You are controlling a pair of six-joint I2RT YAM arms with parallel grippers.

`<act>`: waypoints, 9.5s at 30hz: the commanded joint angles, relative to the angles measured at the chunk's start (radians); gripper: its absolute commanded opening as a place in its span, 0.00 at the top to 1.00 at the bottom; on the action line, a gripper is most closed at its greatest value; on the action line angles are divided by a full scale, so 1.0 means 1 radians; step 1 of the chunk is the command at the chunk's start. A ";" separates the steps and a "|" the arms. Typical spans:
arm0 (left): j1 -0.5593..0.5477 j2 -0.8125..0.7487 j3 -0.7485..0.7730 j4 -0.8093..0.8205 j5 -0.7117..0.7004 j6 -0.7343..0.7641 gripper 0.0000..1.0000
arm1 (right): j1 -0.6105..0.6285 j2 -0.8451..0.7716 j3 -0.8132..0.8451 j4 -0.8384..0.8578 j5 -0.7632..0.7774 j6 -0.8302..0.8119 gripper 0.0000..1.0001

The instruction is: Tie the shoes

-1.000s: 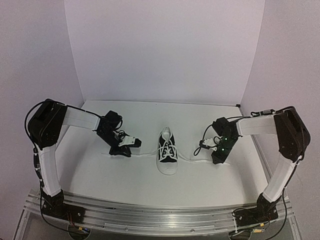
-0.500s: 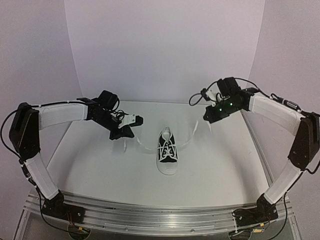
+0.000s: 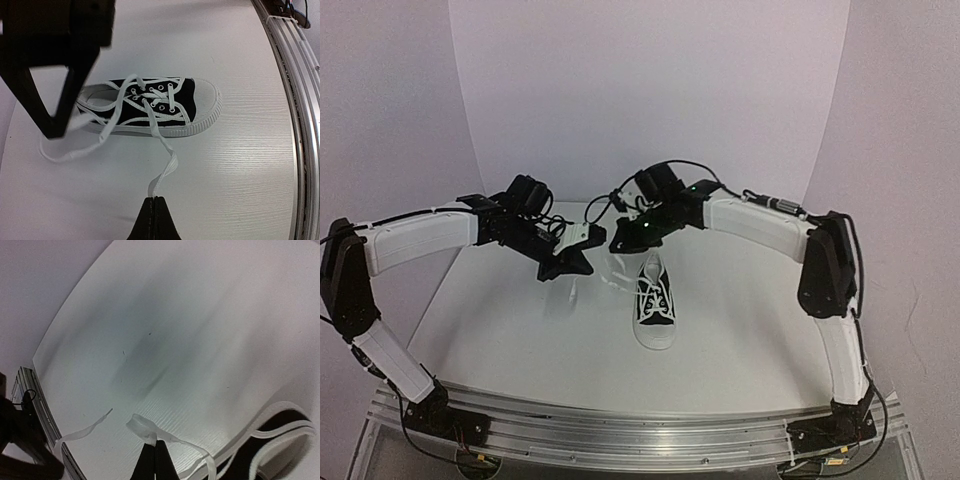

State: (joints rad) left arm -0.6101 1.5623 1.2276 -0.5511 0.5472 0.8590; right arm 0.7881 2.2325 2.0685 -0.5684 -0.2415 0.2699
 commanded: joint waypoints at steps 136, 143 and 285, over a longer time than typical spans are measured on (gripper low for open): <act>0.000 0.684 0.593 -0.022 0.133 -0.238 0.64 | 0.049 -0.672 -1.228 0.717 -0.107 0.382 1.00; -0.036 0.662 0.481 -0.026 0.214 -0.103 0.52 | 0.048 -0.657 -1.240 0.730 -0.102 0.378 1.00; 0.043 0.829 0.669 0.009 0.386 0.012 0.56 | -0.033 -0.082 -0.785 0.817 0.276 0.512 1.00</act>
State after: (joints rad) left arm -0.5578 2.4359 1.9020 -0.5671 0.8666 0.8846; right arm 0.7626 2.1096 1.2647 0.2993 0.0416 0.7898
